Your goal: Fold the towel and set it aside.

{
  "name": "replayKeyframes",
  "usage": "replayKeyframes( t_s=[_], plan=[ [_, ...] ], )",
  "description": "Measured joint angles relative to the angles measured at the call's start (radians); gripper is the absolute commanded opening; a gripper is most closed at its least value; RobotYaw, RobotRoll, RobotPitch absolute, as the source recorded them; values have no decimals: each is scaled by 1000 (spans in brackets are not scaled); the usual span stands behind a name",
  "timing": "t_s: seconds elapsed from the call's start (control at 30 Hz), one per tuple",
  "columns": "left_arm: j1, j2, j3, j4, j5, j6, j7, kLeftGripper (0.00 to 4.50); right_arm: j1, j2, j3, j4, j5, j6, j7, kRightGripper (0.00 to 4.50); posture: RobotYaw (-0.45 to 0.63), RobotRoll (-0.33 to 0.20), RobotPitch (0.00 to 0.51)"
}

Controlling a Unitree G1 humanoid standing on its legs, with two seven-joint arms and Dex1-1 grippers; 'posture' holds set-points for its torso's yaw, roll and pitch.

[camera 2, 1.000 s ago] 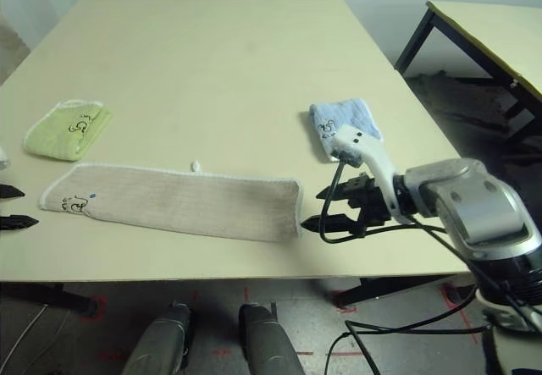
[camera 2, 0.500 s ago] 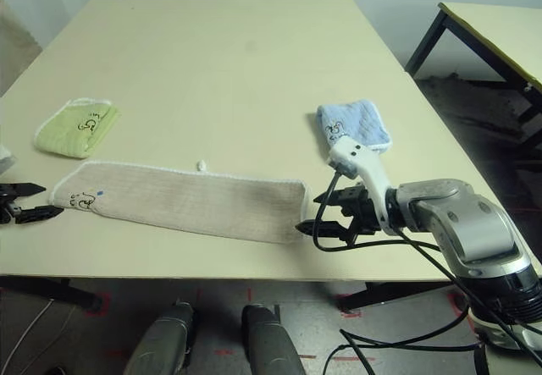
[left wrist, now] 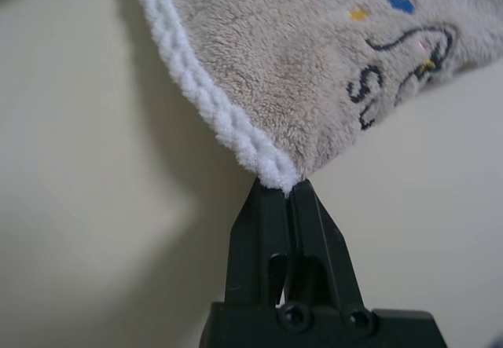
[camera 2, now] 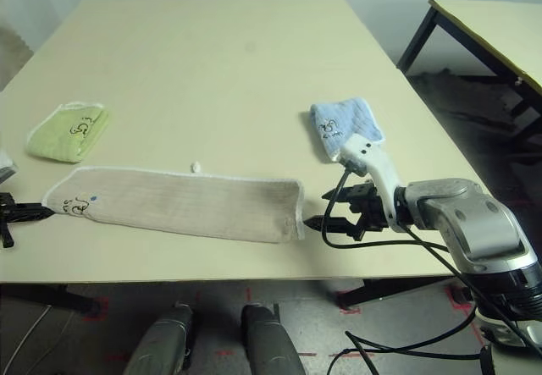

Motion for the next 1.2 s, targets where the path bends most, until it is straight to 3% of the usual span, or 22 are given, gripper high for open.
replayKeyframes(
  t_s=[0.37, 0.47, 0.7, 0.83, 0.9, 0.97, 1.1, 1.2],
  plan=[
    [169, 100, 7, -161, -36, 151, -49, 29, 38, 2, 0, 86, -29, -299, 113, 4500, 46, 0, 159],
    [198, 112, 15, -182, -44, 151, -45, 709, 38, 8, 0, 110, -35, -334, 124, 4500, 47, 0, 159],
    [262, 142, 65, -190, -73, 107, -50, 3102, 37, 11, 1, 130, -41, -356, 143, 4500, 23, 0, 161],
    [429, 172, 220, -163, -109, 86, -49, 4461, 38, 11, -2, 140, -41, -361, 148, 4500, 46, 0, 157],
    [495, 158, 311, -154, -131, 68, -46, 4461, 38, 12, -3, 152, -41, -362, 148, 4500, 60, 0, 157],
    [494, 108, 405, -173, -182, 45, -30, 4461, 34, 19, -4, 157, -41, -362, 148, 4500, 72, 0, 158],
    [321, 27, 450, -184, -320, 32, -54, 4461, -4, 45, -2, 171, -40, -361, 143, 4500, 74, 0, 158],
    [233, -26, 453, -188, -362, -57, -85, 4461, -8, 34, 0, 170, -40, -316, 144, 4500, 66, 0, 156]
  ],
)
